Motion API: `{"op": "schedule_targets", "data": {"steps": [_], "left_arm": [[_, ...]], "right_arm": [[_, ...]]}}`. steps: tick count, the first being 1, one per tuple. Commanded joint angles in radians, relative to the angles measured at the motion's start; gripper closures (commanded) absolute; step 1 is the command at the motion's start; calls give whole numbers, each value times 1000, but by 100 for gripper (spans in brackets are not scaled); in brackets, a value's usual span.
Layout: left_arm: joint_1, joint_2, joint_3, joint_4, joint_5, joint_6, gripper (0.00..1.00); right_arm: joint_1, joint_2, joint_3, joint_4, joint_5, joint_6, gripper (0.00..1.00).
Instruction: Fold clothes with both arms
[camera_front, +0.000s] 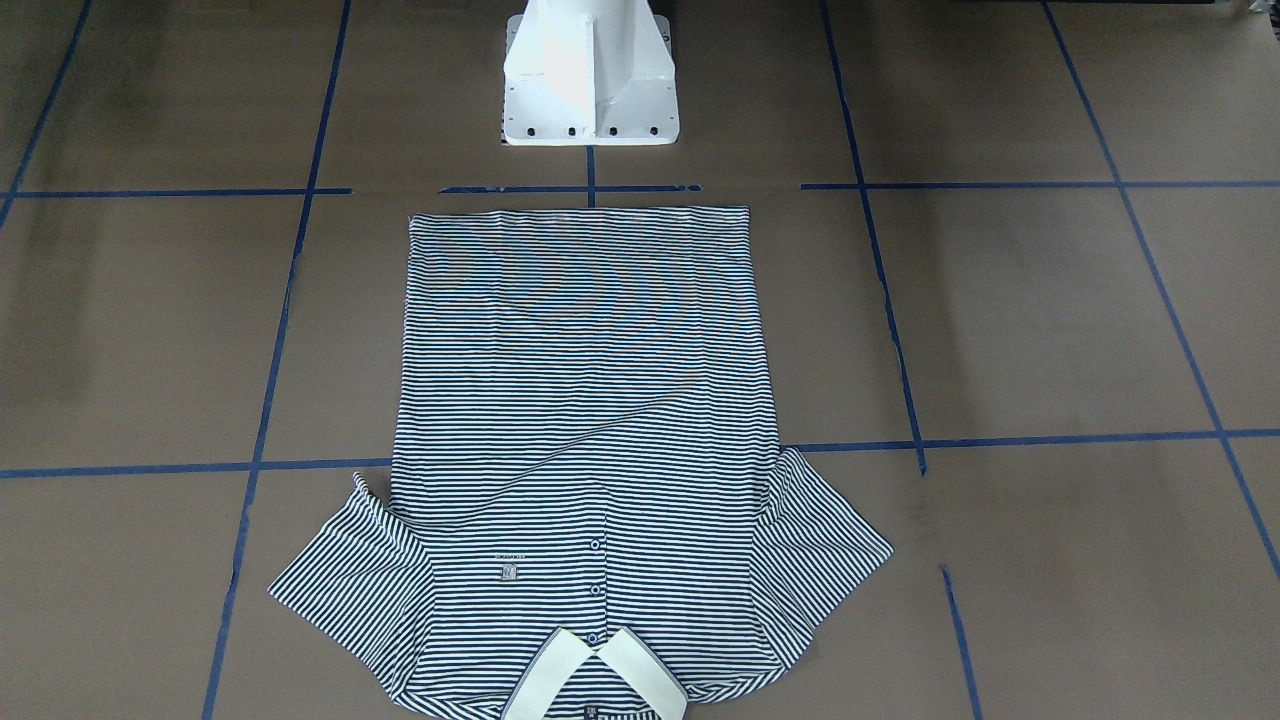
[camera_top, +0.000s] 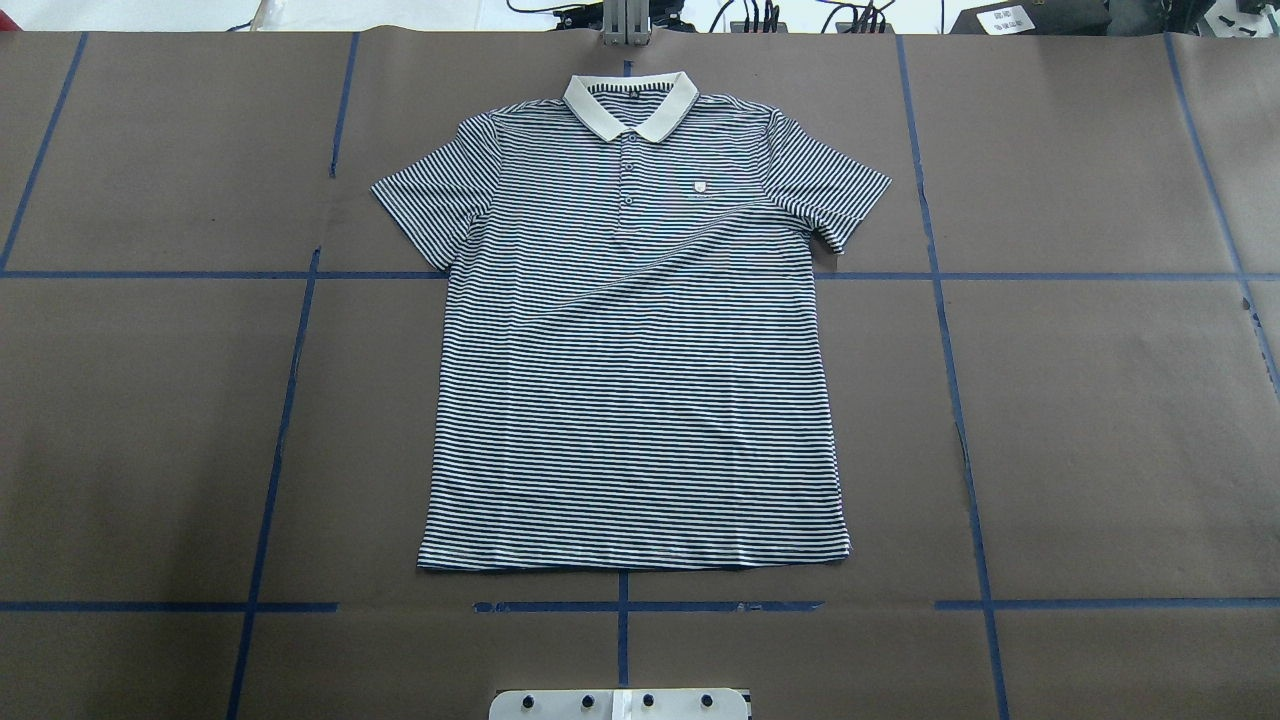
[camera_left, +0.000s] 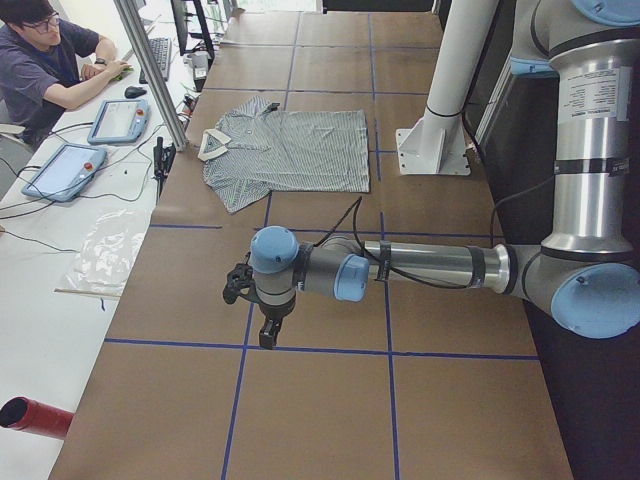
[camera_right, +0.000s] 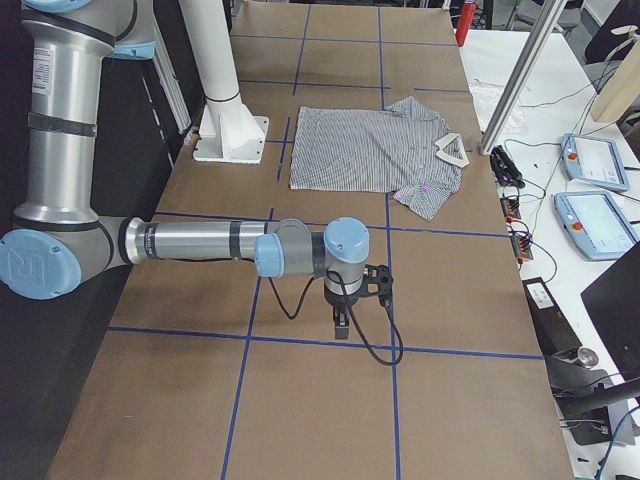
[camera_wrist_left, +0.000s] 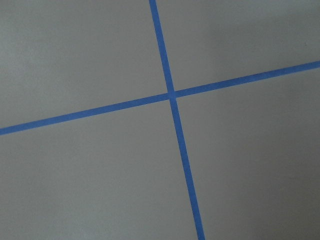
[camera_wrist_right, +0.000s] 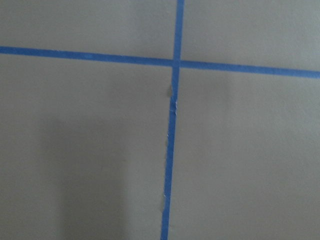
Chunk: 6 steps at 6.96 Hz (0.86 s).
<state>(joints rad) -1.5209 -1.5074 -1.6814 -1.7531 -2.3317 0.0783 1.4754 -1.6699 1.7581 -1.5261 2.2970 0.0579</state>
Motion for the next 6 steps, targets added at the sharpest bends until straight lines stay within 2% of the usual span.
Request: {"op": "schedule_targets", "data": {"steps": [1, 2, 3, 4, 5, 6], "left_arm": [[1, -7, -24, -290, 3, -1, 0], [-1, -87, 87, -519, 0, -6, 0], [2, -132, 182, -593, -3, -12, 0], [2, -163, 206, -598, -6, -29, 0], [4, -169, 210, -623, -5, -35, 0], [2, -168, 206, -634, -5, -52, 0]], "right_arm": [[-26, 192, -31, 0, -8, 2, 0], [-26, 221, -38, 47, -1, 13, 0], [-24, 214, -55, 116, 1, 16, 0], [-26, 225, -110, 169, 24, 17, 0], [-65, 255, -144, 308, 7, 25, 0], [-125, 334, -210, 338, -7, 177, 0]]}}
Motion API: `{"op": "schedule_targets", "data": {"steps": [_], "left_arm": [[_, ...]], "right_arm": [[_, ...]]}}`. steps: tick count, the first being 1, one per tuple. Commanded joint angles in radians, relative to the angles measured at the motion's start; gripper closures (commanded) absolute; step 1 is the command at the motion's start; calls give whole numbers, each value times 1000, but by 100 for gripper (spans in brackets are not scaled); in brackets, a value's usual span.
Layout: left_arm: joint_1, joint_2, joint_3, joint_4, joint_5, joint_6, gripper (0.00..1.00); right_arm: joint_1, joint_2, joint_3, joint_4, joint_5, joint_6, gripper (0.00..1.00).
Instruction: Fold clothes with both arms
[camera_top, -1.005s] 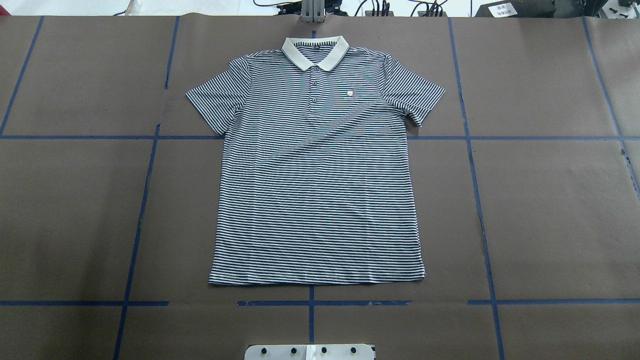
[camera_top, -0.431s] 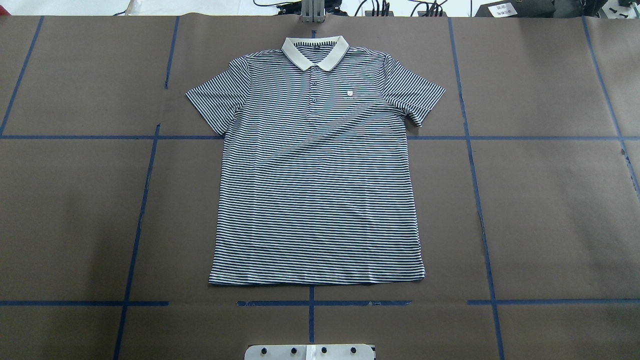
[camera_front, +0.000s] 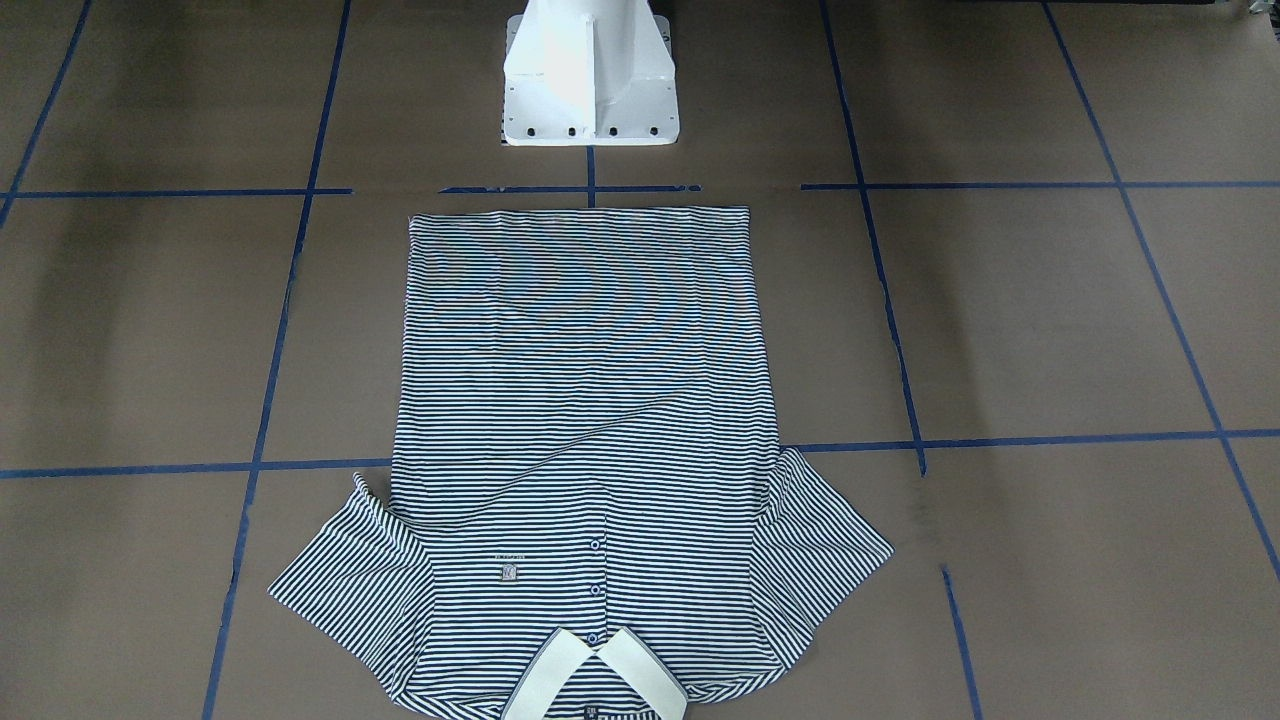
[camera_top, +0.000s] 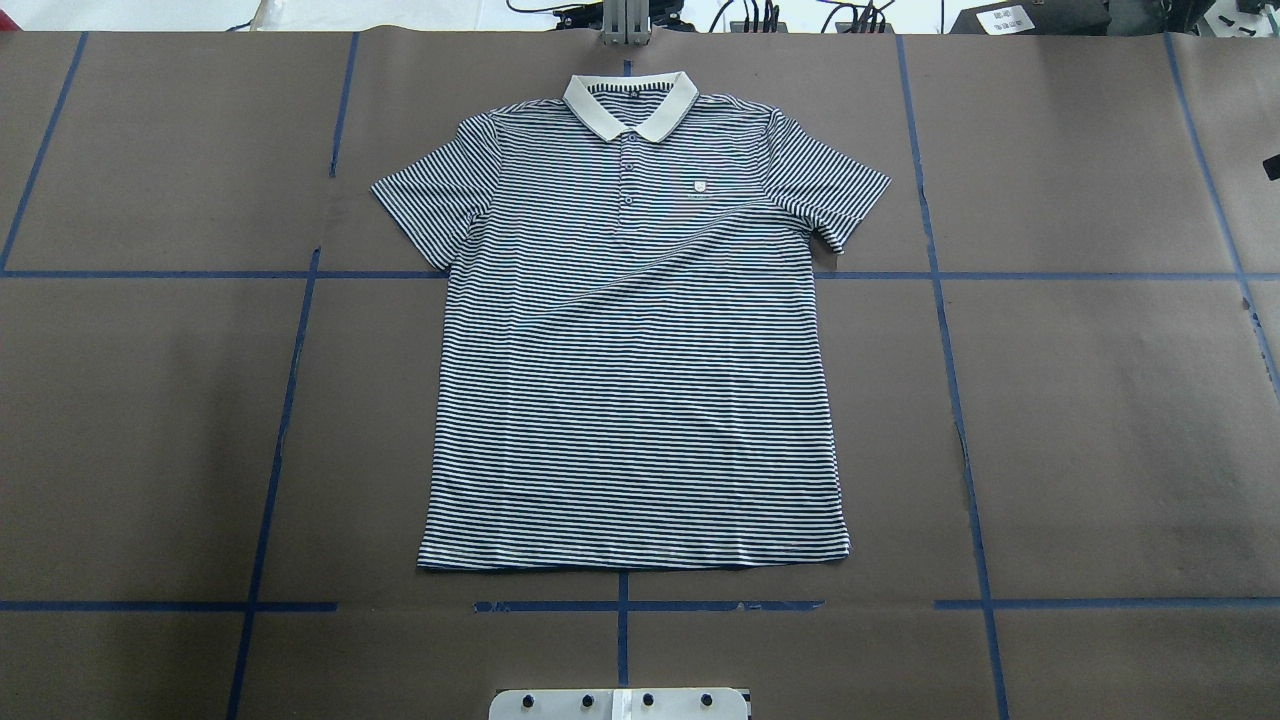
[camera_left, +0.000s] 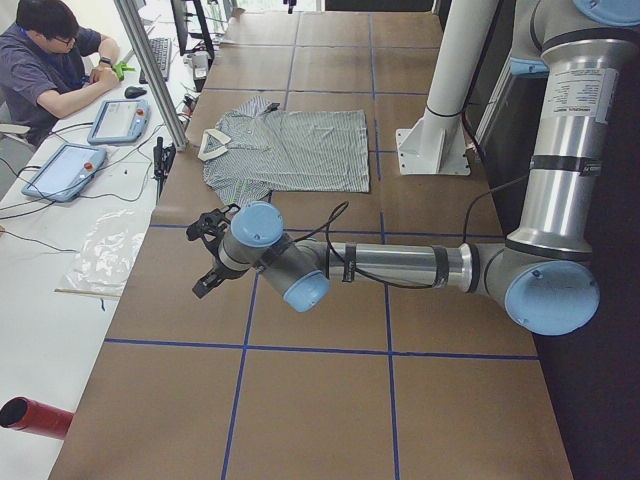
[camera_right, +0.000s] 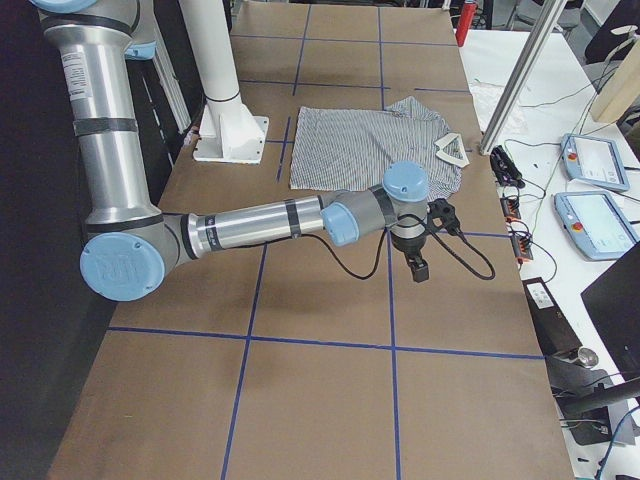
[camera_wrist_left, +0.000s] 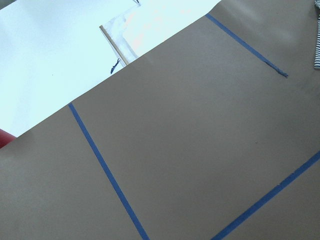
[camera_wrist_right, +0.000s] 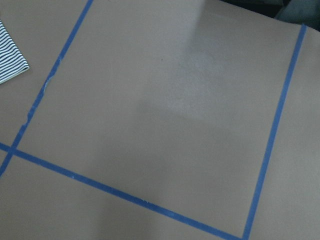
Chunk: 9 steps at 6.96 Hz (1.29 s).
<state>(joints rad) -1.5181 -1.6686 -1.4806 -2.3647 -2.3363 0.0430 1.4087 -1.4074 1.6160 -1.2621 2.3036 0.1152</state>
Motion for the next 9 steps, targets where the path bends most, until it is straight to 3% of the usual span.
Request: {"op": "schedule_targets", "data": {"steps": [1, 3, 5, 8, 9], "left_arm": [[-1, -6, 0, -28, 0, -17, 0], [-1, -5, -9, -30, -2, -18, 0], [-1, -5, -7, -30, -2, -18, 0], [-1, 1, -7, -31, -2, -17, 0], [-1, 1, -7, -31, -3, -17, 0]], "right_arm": [[-147, 158, -132, 139, -68, 294, 0], [-313, 307, -331, 394, -238, 677, 8], [-422, 416, -460, 475, -376, 864, 18], [-523, 430, -525, 514, -504, 942, 31], [-525, 430, -538, 517, -507, 942, 33]]}}
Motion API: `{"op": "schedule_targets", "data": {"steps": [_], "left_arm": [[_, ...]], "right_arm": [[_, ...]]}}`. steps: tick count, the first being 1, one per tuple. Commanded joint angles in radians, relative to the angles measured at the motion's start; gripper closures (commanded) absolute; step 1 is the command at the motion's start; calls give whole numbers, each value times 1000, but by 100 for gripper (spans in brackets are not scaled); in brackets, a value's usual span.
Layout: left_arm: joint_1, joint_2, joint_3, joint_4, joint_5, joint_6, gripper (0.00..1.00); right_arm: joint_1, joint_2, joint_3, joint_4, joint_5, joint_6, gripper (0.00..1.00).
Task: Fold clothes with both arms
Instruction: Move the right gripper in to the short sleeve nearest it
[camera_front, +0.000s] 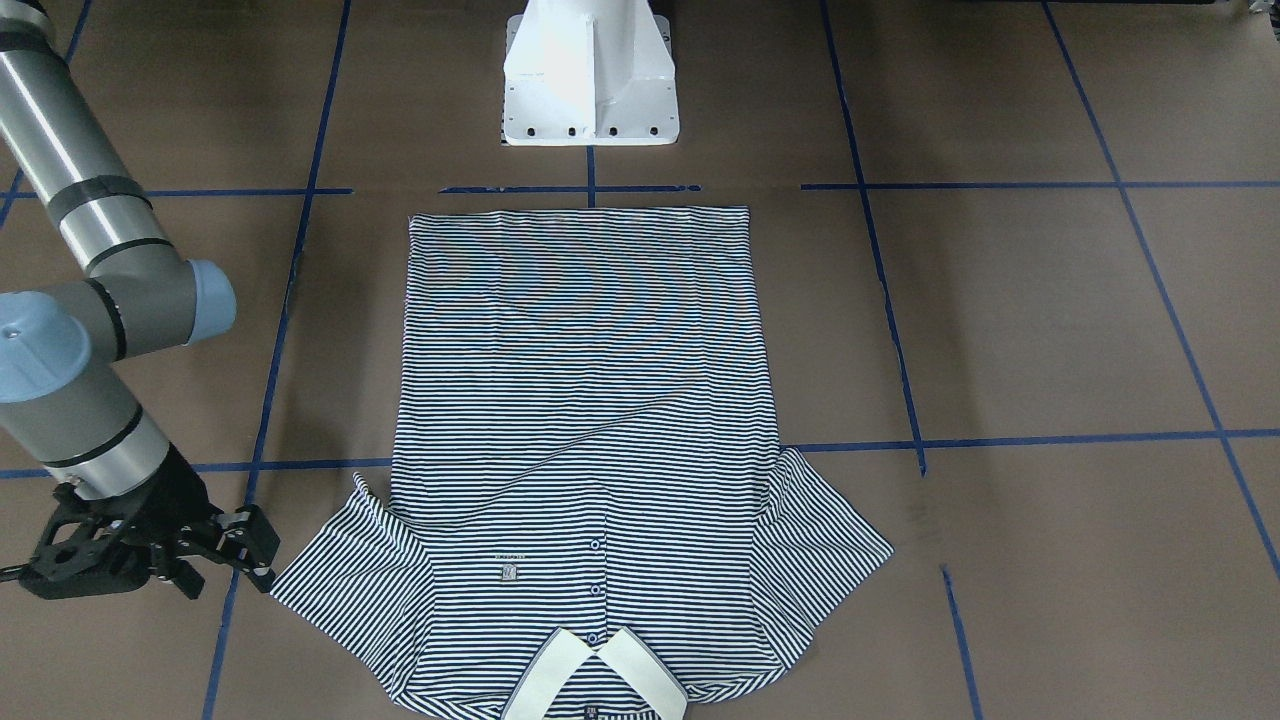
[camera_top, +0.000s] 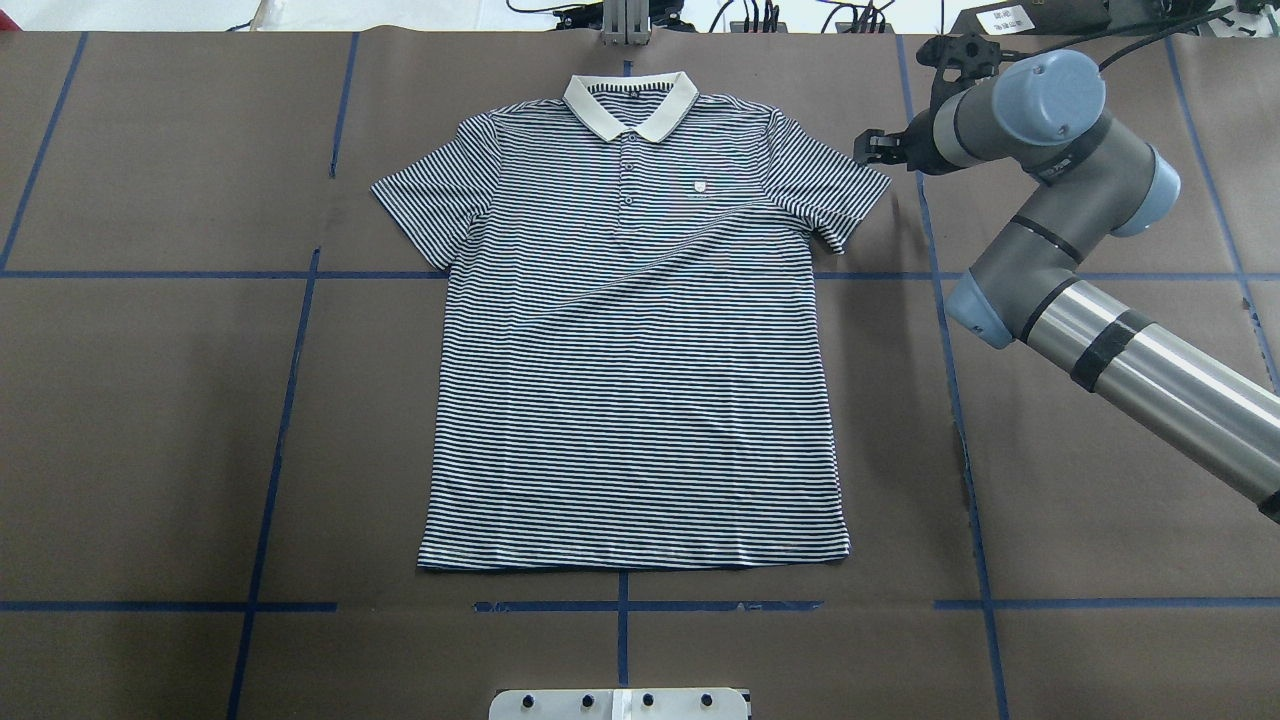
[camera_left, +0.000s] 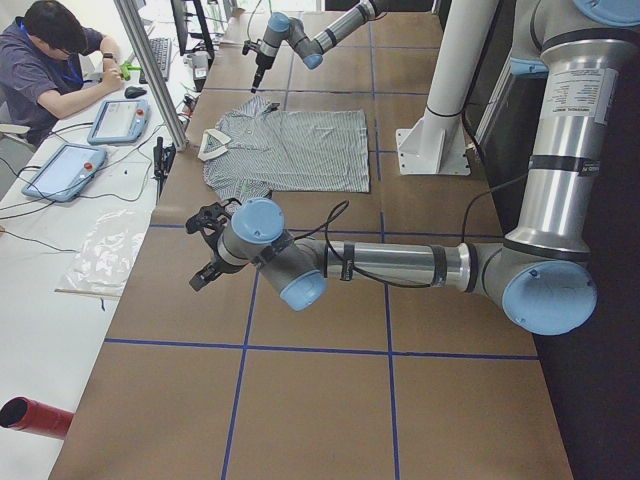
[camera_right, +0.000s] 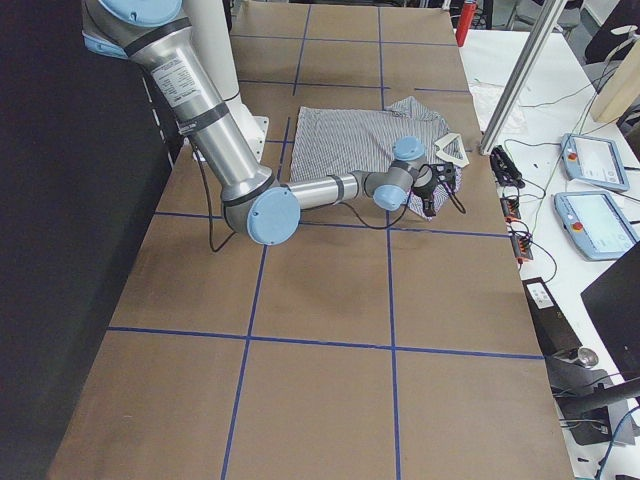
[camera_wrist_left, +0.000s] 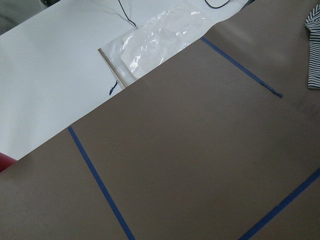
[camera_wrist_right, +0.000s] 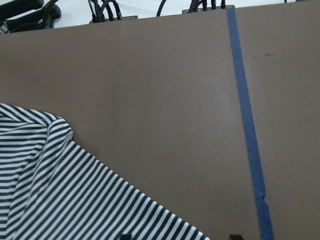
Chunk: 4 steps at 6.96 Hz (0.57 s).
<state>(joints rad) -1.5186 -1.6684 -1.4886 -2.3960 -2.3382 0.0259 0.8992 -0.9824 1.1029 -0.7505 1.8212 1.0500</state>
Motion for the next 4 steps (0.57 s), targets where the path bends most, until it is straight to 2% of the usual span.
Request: {"op": "schedule_targets", "data": {"steps": [1, 4], "left_arm": [[0, 1, 1, 0, -1, 0, 0], [0, 1, 1, 0, 0, 0, 0]], "right_arm": [[-16, 5, -37, 3, -36, 2, 34], [-17, 10, -52, 5, -49, 2, 35]]}}
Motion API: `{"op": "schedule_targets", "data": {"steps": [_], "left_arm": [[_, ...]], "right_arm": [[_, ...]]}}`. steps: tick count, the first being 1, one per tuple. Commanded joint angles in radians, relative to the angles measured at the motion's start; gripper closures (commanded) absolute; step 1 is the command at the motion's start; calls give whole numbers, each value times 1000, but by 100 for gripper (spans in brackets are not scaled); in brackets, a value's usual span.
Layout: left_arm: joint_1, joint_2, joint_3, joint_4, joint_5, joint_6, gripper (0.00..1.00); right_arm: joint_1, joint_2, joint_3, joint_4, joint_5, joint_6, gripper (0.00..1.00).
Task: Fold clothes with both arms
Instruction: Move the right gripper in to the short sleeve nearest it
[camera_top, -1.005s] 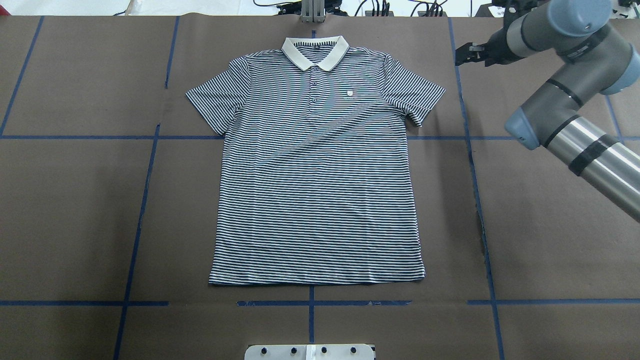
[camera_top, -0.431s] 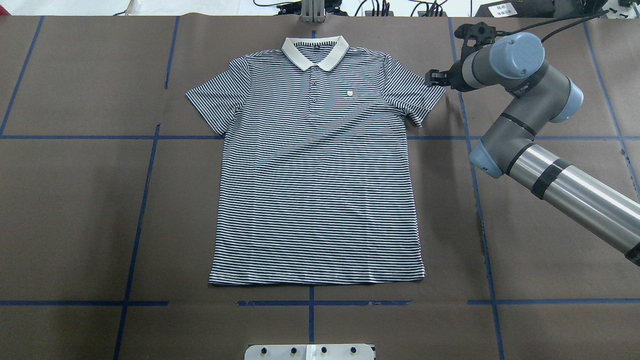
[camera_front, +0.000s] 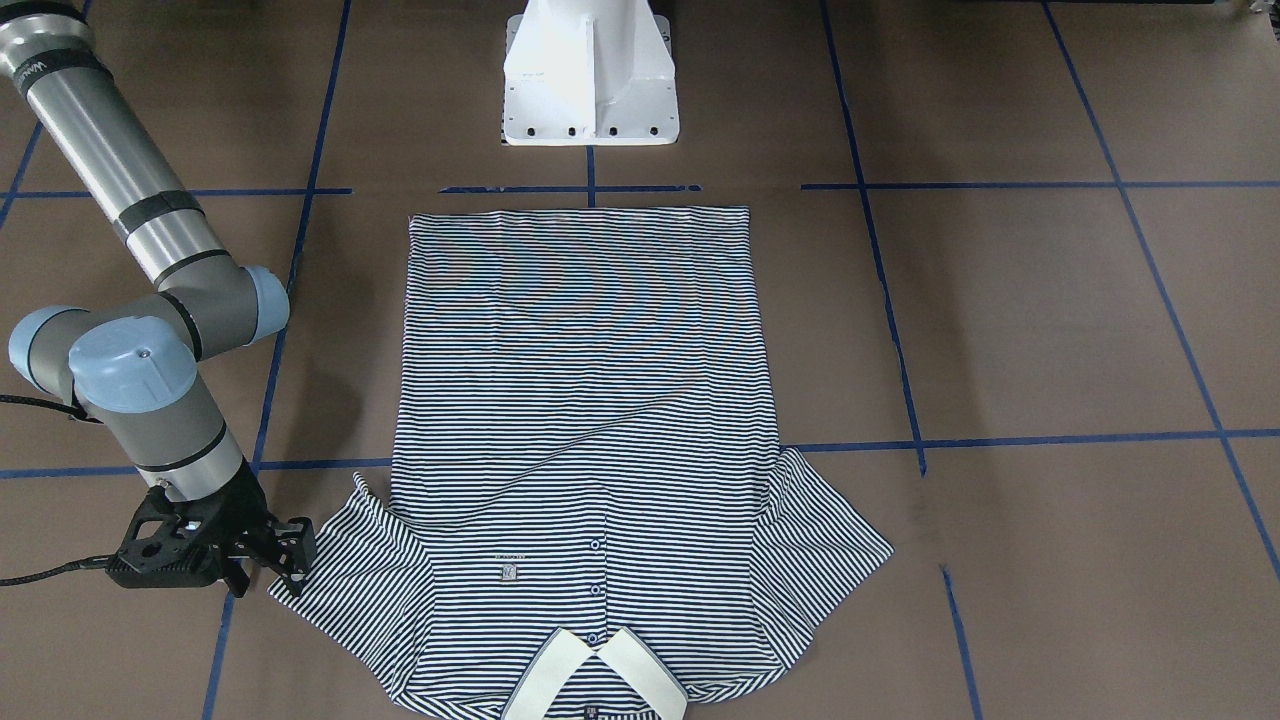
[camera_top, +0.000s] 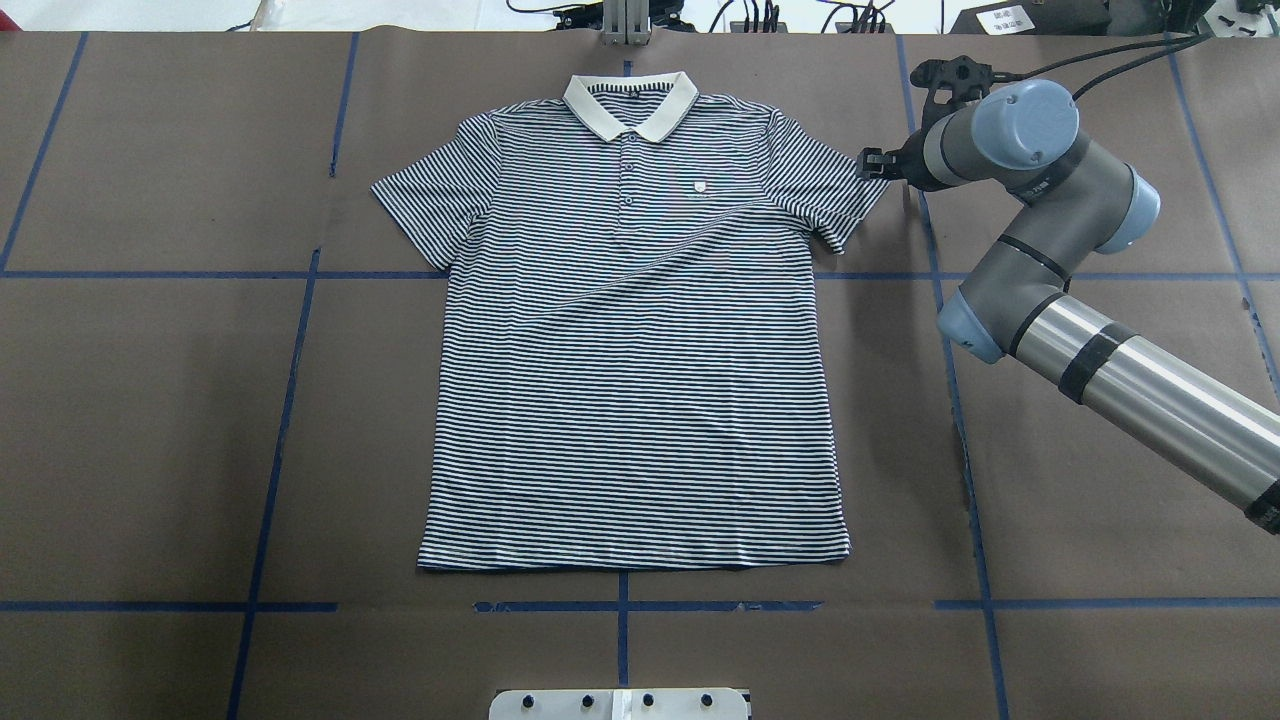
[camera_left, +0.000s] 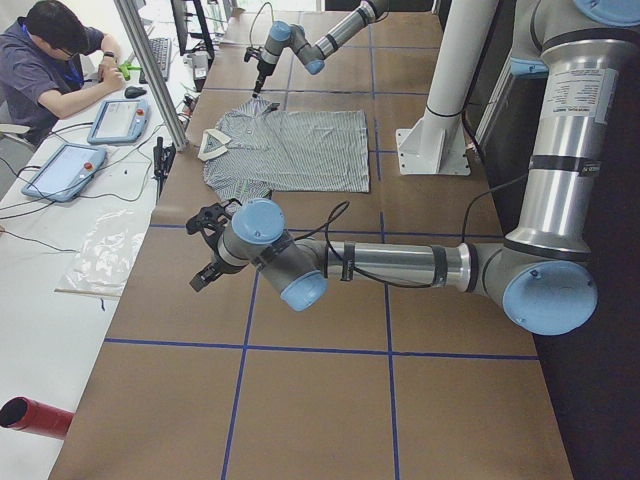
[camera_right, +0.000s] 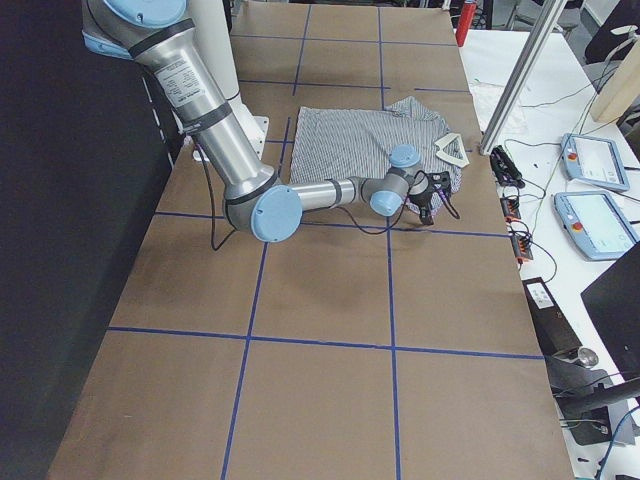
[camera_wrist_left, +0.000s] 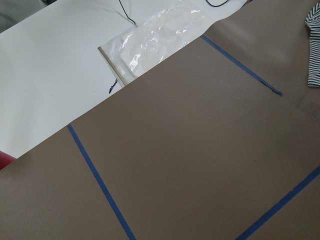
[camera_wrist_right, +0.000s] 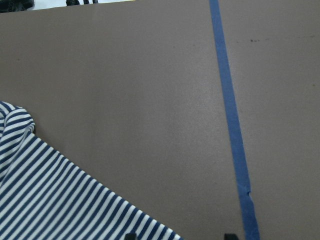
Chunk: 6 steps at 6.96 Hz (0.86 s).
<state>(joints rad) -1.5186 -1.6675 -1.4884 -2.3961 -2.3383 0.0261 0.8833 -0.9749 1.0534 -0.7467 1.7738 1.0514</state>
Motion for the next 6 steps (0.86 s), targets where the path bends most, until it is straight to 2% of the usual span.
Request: {"op": "schedule_targets", "data": {"steps": [1, 4, 5, 6], "left_arm": [[0, 0, 0, 0, -1, 0, 0], [0, 0, 0, 0, 0, 0, 0], [0, 0, 0, 0, 0, 2, 0], [0, 0, 0, 0, 0, 2, 0]], "right_arm": [[-4, 4, -4, 1, -2, 1, 38], [-13, 5, -7, 1, -11, 2, 40], [-15, 5, -12, 1, -13, 2, 45], [-15, 5, -13, 1, -14, 5, 62]]}}
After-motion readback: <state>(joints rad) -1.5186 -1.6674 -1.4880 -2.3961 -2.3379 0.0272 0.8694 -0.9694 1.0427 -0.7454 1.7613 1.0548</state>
